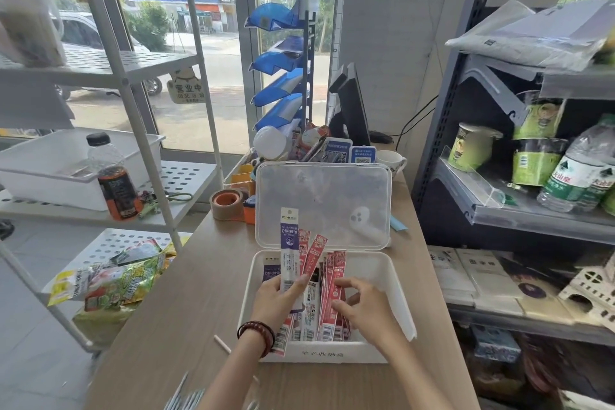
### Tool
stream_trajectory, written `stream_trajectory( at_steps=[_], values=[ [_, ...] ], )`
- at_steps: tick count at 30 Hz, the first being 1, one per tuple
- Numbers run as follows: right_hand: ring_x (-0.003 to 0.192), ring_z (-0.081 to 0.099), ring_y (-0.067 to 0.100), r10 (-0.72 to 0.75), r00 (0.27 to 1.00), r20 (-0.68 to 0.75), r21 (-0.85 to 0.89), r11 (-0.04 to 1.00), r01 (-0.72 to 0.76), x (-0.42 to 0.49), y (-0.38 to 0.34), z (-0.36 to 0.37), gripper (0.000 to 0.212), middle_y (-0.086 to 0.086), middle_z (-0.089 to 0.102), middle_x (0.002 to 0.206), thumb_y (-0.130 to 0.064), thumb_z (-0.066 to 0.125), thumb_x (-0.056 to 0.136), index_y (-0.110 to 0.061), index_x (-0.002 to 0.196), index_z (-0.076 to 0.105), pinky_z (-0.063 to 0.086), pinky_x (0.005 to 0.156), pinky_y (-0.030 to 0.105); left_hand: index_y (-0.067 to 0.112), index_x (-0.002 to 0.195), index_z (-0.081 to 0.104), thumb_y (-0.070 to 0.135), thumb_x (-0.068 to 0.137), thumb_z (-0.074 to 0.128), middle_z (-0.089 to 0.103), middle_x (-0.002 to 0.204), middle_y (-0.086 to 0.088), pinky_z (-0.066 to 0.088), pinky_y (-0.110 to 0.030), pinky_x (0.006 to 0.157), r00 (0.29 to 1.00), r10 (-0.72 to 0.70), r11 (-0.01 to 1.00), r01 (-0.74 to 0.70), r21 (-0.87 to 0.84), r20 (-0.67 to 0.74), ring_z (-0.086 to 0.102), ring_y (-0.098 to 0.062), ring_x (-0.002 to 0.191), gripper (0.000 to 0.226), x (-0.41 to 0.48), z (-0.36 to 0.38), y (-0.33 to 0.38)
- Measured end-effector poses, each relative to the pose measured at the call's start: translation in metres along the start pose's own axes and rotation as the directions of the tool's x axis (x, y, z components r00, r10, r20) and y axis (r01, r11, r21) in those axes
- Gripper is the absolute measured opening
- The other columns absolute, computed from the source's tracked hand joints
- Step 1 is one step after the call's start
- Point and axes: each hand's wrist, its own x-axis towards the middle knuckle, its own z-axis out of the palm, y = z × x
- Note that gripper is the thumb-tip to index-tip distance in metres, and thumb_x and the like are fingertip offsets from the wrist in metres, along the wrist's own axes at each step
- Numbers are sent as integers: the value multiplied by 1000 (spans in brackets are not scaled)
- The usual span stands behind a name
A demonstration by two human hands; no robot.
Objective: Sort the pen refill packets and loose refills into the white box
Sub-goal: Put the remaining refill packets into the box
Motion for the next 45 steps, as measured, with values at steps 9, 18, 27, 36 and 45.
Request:
stream_trajectory(
  at_steps=[9, 18, 27, 36, 45],
  values=[
    [87, 59, 2, -16, 1000, -7, -128, 992, 15, 3, 5, 1, 36, -12, 49, 113, -35, 73, 84, -36, 118, 62, 51, 76, 15, 18, 91, 69, 36, 77, 73, 71, 78, -3, 59, -36, 59, 998, -28, 999, 29, -36, 53, 70, -18, 65, 23, 0, 0, 0],
    [88, 62, 0, -97, 992, -86, -18, 995, 95, -1, -5, -2, 47, -18, 58, 105, -66, 52, 83, -32, 110, 67, 54, 81, 21, 23, 90, 70, 38, 73, 75, 72, 73, 5, 47, -12, 47, 992, 45, 996, -54, 68, 115, 63, 4, 53, 23, -5, 2, 4],
    [71, 70, 7, -74, 996, -59, 159, 984, 82, -5, -6, -4, 24, -8, 74, 80, -49, 59, 90, -26, 86, 67, 59, 73, 35, 19, 88, 72, 65, 65, 59, 73, 76, -5, 48, -23, 53, 987, 40, 991, -59, 116, 155, 62, -12, 59, 53, -2, 3, 1],
    [76, 69, 13, -19, 995, -96, 256, 966, 43, -9, -14, -10, 14, -1, 72, 82, -37, 57, 94, -27, 86, 62, 52, 64, 26, 20, 86, 70, 52, 72, 66, 68, 66, 3, 45, -20, 49, 997, 47, 996, -51, 73, 57, 58, -6, 51, 35, 0, 3, -3],
    [79, 70, 6, 74, 995, -62, 384, 922, -45, -9, -15, -16, 19, 1, 69, 97, -29, 49, 99, -10, 102, 53, 50, 51, 17, 24, 89, 67, 43, 80, 66, 73, 77, 2, 47, -18, 52, 999, 11, 999, -13, 52, 36, 64, -7, 59, 20, 1, 1, -4]
  ],
)
